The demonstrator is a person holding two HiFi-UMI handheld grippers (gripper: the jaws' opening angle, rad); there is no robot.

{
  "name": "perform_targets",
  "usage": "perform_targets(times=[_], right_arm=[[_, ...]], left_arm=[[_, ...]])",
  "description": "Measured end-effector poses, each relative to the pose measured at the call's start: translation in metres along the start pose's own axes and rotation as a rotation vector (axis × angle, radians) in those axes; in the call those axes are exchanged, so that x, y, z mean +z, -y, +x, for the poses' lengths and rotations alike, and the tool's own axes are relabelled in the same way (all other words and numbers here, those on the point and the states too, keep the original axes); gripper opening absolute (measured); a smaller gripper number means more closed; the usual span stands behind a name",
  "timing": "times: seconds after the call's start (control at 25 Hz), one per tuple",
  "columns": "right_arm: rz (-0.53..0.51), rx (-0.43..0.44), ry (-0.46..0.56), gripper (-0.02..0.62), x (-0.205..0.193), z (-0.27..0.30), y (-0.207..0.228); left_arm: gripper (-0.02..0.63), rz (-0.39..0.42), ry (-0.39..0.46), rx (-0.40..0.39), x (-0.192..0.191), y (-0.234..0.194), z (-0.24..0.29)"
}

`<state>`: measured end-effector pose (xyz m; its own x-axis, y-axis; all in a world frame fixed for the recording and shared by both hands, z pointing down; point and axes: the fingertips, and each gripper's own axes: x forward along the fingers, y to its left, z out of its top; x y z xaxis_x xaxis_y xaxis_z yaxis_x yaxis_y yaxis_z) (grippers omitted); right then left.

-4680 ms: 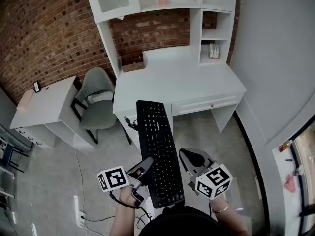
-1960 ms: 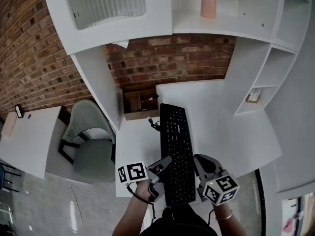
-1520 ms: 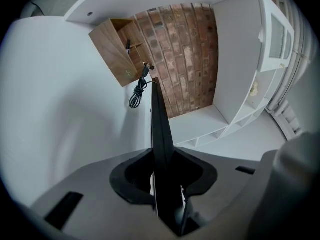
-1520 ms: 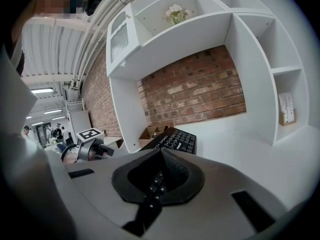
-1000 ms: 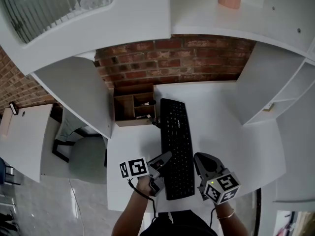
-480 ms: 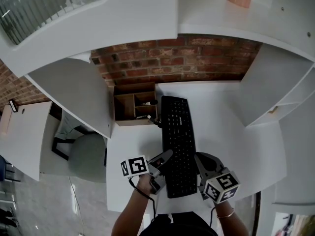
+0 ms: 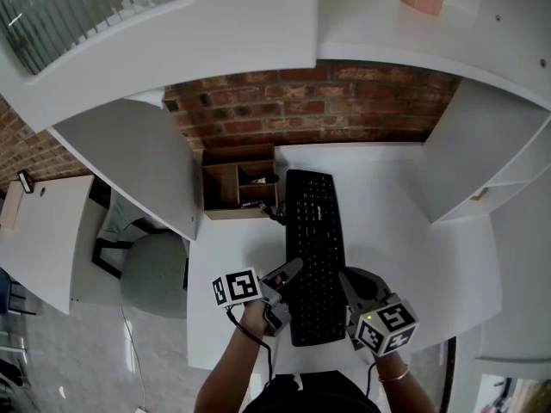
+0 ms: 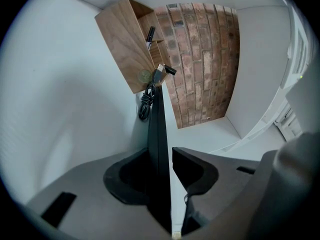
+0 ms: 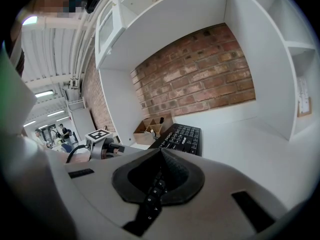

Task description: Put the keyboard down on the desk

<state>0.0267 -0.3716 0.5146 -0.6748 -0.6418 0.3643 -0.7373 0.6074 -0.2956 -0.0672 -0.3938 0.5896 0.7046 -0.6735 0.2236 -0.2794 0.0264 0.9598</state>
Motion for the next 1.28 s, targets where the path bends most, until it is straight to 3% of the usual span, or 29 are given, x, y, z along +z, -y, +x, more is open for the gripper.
perform_targets(times=[0.24, 0.68, 1.28], right_arm=[[0.004, -0.004, 0.0, 0.006, -0.001, -0.003, 0.003], [0.001, 0.007, 0.015, 0.005, 0.001, -0.006, -0.001], [-0.017, 0.012, 0.054, 0.006, -0.003, -0.03, -0.035]], left_arm=[[0.138, 0.005, 0.007, 0.013, 0.0, -0.001, -0.001], [0.169, 0.109, 0.036, 0.115, 0.006, -0.005, -0.025], [0.141, 0.434, 0.095, 0.279, 0.001, 0.023, -0.085]])
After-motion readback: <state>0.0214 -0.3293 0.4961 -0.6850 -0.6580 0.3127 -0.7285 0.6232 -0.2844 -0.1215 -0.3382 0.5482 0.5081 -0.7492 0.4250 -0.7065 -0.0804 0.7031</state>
